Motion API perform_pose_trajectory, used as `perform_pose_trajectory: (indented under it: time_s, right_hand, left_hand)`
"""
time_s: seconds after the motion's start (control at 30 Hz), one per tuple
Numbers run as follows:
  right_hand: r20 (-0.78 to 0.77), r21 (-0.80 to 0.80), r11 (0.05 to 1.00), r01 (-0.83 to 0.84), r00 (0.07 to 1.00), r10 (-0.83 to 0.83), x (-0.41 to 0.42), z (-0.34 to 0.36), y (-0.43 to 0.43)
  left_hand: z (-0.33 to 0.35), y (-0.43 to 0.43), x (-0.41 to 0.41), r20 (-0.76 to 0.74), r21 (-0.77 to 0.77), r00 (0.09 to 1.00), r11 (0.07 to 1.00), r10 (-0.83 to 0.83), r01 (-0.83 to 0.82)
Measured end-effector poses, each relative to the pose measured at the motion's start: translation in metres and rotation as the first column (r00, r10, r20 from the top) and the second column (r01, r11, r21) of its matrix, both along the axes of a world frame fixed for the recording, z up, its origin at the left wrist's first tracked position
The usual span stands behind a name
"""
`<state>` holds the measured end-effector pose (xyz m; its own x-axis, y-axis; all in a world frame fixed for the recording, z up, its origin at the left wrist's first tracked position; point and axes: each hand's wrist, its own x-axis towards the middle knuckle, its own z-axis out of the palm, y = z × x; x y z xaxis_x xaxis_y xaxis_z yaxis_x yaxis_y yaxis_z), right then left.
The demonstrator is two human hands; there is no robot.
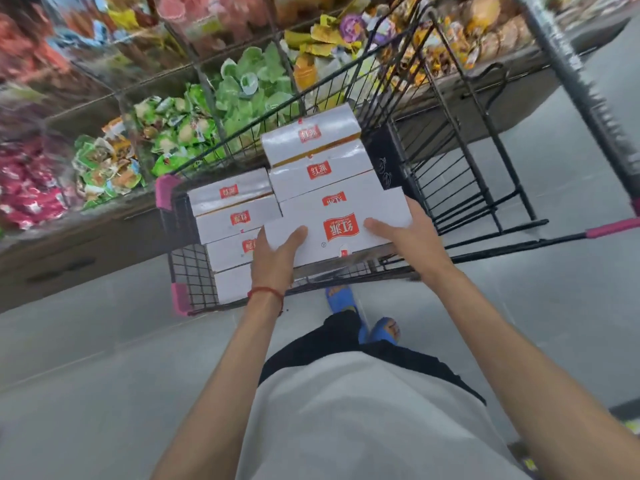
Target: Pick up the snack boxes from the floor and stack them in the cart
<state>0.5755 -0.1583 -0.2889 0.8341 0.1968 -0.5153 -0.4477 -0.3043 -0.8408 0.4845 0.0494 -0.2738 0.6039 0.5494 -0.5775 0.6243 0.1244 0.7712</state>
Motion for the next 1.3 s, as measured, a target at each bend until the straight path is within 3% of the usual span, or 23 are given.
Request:
perform_pose_trajectory:
  time_s: [0.43, 0.7, 0.87, 1.1, 1.3]
  right_hand:
    - [-0.202, -0.176, 0.981, -0.079, 0.978, 0.042, 0.035, -0.051, -0.004]
    - [-0.282, -0.255, 0.943, -0.213, 0.949, 0.138, 0.065, -0.097, 0.003]
    - [-0.338, -0.228, 0.947, -0.228, 0.93, 0.142, 0.07, -0.109, 0.008]
    - [-0.319, -0.187, 0.944, -0.272, 0.926, 0.203, 0.067, -0.097, 0.007]
    - [-0.29, -0.21, 0.954, -0.212, 0.946, 0.146, 0.066, -0.08, 0.004]
  left_hand:
    - [-0.06, -0.001, 0.025, -0.226, -0.025, 0.97, 0.996, -0.093, 0.09]
    - [-0.088, -0.01, 0.043, -0.314, -0.087, 0.949, 0.996, -0.015, -0.013]
    - [-0.092, -0.017, 0.055, -0.378, -0.011, 0.924, 0.998, 0.054, -0.063]
    - [-0.086, -0.022, 0.052, -0.356, -0.005, 0.93, 0.995, 0.093, -0.101]
    - [-0.076, -0.016, 0.056, -0.344, -0.029, 0.926, 0.984, 0.153, -0.173]
